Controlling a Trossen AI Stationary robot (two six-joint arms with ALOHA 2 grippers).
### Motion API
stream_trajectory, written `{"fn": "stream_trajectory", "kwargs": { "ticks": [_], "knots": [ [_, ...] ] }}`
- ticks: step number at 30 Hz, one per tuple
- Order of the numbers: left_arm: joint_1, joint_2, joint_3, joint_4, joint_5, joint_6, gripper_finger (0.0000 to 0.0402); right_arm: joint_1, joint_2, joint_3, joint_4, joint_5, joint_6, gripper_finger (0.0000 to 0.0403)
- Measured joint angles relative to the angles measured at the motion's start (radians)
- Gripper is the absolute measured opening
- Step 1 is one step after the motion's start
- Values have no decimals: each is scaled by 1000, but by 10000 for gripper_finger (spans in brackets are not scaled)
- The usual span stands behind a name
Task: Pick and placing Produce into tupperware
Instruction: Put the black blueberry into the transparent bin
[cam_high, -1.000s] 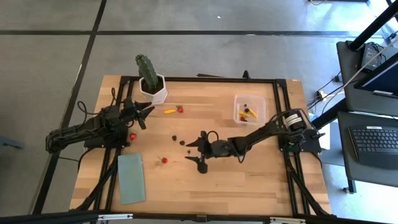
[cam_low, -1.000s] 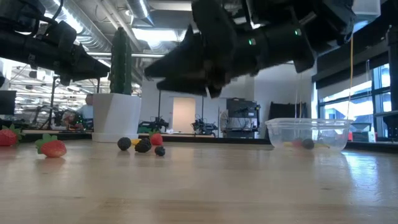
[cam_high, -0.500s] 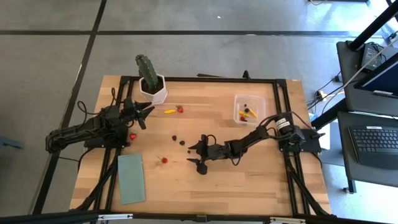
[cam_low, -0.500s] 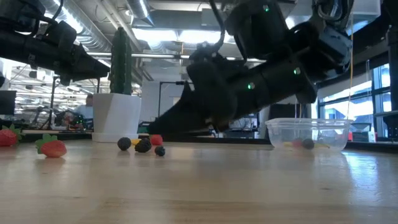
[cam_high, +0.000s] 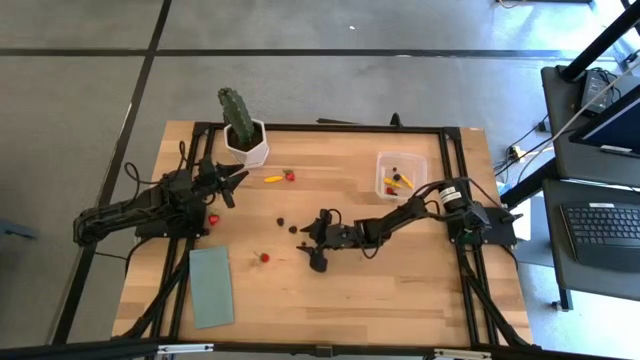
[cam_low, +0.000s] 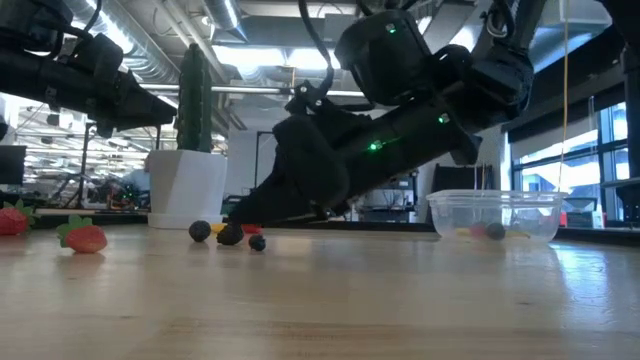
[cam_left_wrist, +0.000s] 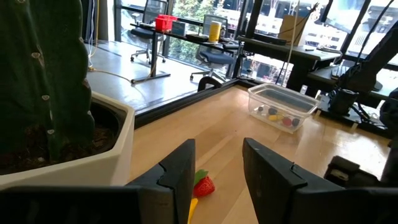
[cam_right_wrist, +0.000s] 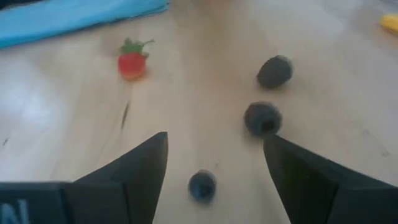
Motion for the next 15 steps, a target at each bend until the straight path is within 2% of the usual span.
{"fn": "stream_trajectory", "kwargs": {
  "ticks": [15],
  "knots": [
    [0, 0, 0, 0, 0, 51, 126, 5, 0, 0, -51, -2, 4, 266]
  ]
}}
